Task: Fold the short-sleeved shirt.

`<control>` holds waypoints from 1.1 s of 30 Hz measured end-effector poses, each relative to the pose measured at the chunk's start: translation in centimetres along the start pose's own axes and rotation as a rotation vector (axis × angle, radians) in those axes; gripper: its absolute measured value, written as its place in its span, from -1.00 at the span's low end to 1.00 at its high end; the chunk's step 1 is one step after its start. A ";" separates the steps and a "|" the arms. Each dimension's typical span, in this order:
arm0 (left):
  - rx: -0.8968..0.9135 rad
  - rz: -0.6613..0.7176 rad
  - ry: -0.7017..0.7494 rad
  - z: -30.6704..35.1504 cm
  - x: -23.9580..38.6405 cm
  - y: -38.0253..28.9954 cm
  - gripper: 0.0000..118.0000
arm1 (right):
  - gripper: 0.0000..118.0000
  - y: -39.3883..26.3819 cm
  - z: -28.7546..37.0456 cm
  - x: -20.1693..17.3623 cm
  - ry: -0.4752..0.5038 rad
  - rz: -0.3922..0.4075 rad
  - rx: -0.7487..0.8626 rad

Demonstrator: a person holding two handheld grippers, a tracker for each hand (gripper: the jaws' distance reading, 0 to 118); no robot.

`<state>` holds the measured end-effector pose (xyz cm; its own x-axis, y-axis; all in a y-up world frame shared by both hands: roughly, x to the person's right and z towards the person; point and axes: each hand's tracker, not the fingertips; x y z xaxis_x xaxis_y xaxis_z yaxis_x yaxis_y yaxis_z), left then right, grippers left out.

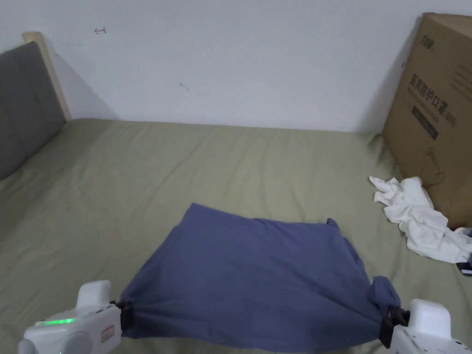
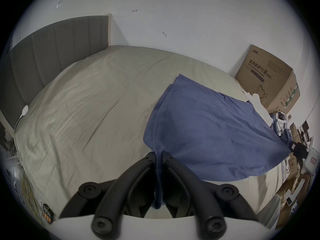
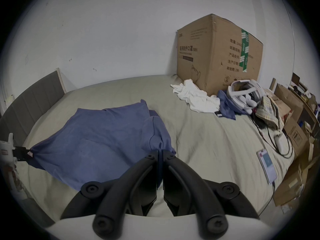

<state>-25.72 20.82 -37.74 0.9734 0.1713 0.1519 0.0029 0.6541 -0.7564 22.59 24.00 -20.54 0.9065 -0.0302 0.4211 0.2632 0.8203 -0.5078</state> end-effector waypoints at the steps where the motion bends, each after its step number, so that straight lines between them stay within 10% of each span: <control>1: 0.001 0.004 -0.002 0.7 -0.1 -0.6 -0.83 | -0.91 -0.5 0.5 0.1 -0.001 -0.006 -0.002; 25: -0.185 -0.027 0.102 2.7 -1.6 -10.9 -0.83 | -0.88 -11.2 1.8 3.0 -0.071 -0.067 -0.371; 28: -0.219 0.025 0.091 3.1 -1.3 -9.9 -0.57 | -0.36 -10.0 2.6 3.0 -0.079 -0.059 -0.360; 30: -0.224 0.086 0.057 3.8 -1.1 -9.2 0.44 | 0.42 -8.9 3.5 3.3 -0.062 -0.063 -0.314; 33: -0.108 0.149 0.008 5.9 -0.1 -7.4 0.62 | 0.69 -6.0 5.2 3.4 -0.043 -0.052 -0.209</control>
<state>-27.21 20.29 -28.39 0.9666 0.2547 0.0284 -0.1176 0.5392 -0.8339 22.40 21.95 -12.12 0.8764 -0.0412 0.4798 0.3756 0.6821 -0.6274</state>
